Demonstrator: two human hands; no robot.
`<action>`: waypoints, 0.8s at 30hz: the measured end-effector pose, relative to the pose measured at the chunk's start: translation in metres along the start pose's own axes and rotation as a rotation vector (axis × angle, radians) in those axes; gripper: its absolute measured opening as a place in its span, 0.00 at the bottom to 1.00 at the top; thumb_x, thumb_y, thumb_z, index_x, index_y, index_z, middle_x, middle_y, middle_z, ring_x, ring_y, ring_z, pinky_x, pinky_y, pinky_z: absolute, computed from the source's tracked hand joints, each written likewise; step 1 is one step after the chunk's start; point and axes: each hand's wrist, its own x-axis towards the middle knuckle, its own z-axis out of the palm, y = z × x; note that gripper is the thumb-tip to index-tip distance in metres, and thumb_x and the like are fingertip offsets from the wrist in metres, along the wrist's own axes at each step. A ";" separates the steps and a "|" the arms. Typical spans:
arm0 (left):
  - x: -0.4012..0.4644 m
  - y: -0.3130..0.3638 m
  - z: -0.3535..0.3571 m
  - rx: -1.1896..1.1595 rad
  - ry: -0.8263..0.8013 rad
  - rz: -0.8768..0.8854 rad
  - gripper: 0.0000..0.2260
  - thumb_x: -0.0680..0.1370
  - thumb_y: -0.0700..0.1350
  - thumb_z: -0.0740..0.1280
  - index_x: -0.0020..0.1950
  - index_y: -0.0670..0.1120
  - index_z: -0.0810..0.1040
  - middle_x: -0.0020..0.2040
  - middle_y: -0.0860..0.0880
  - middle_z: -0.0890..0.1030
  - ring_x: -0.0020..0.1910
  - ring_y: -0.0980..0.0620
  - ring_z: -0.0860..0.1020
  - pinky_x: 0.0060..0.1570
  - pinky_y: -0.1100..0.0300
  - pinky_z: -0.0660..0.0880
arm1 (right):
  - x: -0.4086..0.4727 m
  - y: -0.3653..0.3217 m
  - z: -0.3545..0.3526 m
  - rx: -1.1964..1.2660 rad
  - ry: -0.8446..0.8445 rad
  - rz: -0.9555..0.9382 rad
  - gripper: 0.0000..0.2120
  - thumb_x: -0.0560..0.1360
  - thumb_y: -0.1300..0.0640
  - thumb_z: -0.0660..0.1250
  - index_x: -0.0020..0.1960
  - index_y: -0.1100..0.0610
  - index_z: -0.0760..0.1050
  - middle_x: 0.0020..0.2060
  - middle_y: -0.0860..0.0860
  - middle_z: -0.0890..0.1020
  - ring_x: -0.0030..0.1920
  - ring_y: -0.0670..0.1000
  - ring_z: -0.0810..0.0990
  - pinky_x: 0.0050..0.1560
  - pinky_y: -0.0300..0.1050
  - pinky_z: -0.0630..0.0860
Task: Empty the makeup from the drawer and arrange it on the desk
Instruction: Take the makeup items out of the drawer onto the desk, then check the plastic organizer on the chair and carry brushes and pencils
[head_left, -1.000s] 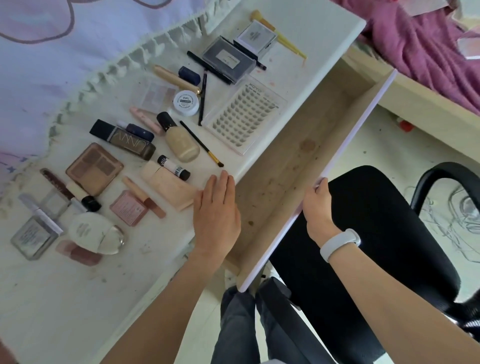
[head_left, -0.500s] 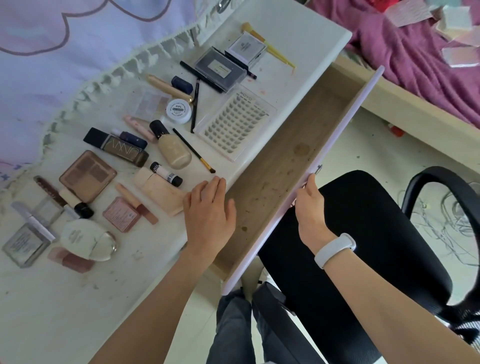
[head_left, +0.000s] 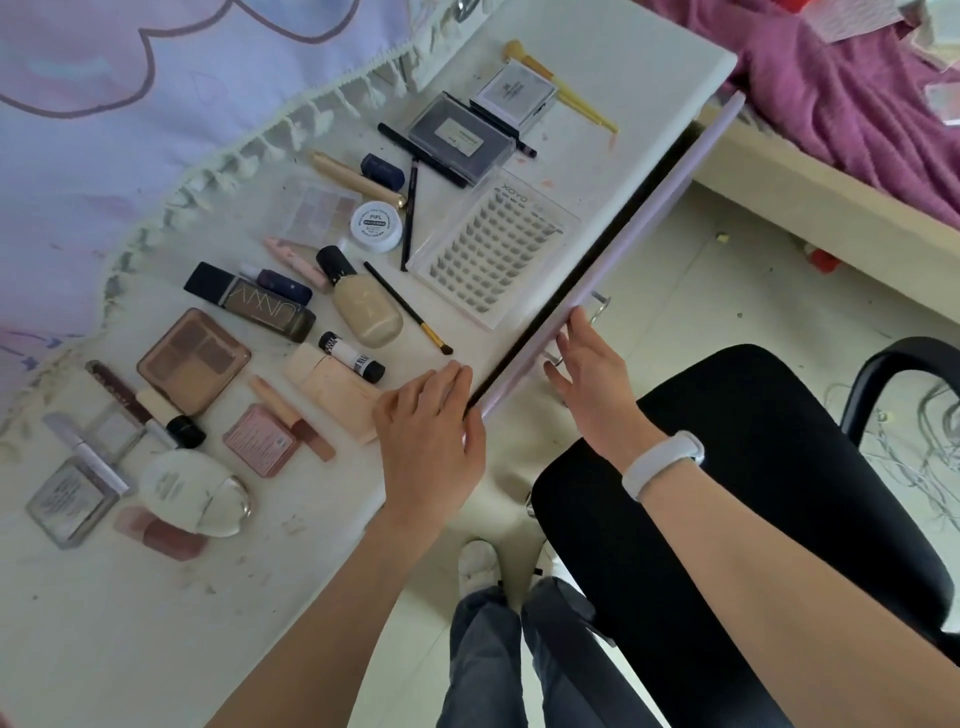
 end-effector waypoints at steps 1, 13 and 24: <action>-0.001 -0.001 0.000 -0.006 0.019 0.013 0.16 0.75 0.47 0.58 0.58 0.45 0.79 0.57 0.50 0.79 0.53 0.49 0.76 0.53 0.52 0.64 | 0.004 -0.001 0.004 -0.006 -0.013 0.000 0.26 0.78 0.70 0.47 0.74 0.55 0.58 0.72 0.46 0.63 0.72 0.47 0.62 0.70 0.49 0.64; -0.008 -0.001 0.007 0.058 -0.032 0.024 0.18 0.73 0.43 0.63 0.63 0.44 0.75 0.61 0.48 0.77 0.59 0.50 0.68 0.54 0.51 0.61 | 0.012 0.001 0.005 -0.214 -0.014 0.001 0.27 0.79 0.68 0.50 0.74 0.48 0.57 0.73 0.44 0.60 0.71 0.48 0.65 0.70 0.47 0.64; -0.044 0.025 -0.050 -0.181 -0.371 -0.013 0.19 0.73 0.39 0.66 0.64 0.43 0.71 0.63 0.42 0.73 0.62 0.41 0.72 0.57 0.46 0.70 | -0.099 0.054 -0.038 -0.676 0.155 0.027 0.17 0.80 0.61 0.54 0.68 0.57 0.68 0.62 0.54 0.76 0.60 0.52 0.74 0.64 0.45 0.68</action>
